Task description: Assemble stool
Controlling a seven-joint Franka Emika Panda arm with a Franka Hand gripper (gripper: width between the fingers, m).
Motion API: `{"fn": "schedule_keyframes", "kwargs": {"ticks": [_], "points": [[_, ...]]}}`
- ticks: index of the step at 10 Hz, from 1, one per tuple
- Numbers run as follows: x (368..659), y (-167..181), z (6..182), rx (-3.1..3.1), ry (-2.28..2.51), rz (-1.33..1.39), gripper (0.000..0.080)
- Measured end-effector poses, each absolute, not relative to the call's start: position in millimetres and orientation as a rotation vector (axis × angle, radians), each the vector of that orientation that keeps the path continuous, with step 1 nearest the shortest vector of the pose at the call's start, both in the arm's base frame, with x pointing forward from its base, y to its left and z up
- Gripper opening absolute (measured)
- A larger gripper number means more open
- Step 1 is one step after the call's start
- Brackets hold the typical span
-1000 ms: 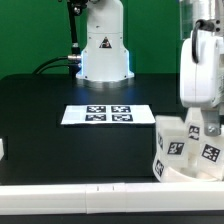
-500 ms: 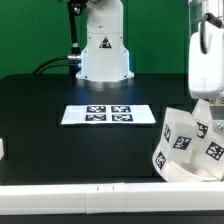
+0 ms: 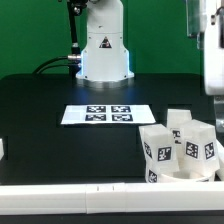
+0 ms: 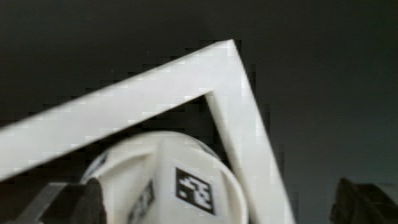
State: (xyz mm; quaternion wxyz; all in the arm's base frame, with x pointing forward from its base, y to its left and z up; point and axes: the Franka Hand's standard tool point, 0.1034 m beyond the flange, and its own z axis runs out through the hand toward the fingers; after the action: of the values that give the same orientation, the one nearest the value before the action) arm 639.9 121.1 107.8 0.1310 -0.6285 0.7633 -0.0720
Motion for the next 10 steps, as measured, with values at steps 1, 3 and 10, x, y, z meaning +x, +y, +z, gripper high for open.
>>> {"fn": "schedule_keyframes", "kwargs": {"ticks": [1, 3, 10], "points": [[642, 121, 114.8, -2.003, 2.053, -0.234, 0.0647], [643, 116, 115.8, -2.179, 1.887, -0.273, 0.0649], [647, 111, 114.7, -2.936, 0.727, -0.203, 0.0649]]}}
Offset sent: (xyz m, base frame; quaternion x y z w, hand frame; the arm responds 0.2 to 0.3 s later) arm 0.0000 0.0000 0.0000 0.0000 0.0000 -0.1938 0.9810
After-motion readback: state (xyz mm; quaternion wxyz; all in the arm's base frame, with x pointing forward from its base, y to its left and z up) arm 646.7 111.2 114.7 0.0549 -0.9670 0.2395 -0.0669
